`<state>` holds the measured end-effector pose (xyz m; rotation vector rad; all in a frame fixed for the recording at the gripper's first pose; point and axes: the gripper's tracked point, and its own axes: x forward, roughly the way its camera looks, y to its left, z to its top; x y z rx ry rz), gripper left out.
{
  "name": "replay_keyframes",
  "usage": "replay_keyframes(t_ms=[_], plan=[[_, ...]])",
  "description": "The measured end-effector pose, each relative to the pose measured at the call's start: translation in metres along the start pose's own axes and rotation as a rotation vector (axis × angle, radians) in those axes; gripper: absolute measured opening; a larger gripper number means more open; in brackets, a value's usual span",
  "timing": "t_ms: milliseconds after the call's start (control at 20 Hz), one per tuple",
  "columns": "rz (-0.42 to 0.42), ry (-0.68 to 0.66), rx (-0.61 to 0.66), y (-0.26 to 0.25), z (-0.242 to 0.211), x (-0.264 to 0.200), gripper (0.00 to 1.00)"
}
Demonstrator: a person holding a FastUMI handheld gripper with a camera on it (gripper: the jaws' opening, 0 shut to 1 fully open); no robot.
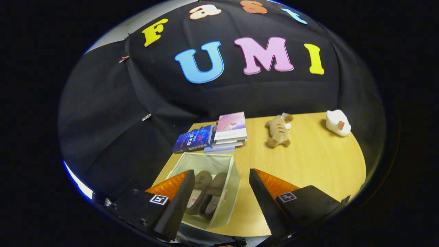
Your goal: Open the storage box then place both shoes into the box .Put the left shoe in first, then the right shoe, with the right side of both shoes facing outward in a uniform manner.
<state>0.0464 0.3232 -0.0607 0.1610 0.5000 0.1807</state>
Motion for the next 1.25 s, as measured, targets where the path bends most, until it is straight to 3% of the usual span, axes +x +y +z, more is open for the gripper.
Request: replay_keyframes(t_ms=[350,550,900,1250], plan=[[-0.082,-0.277,-0.12,-0.096,0.092,-0.065,0.99],[-0.147,-0.405,-0.155,-0.156,0.115,-0.101,0.98],[-0.149,-0.439,-0.163,-0.234,0.107,-0.106,0.99],[-0.102,-0.411,-0.179,-0.245,0.098,-0.096,0.99]])
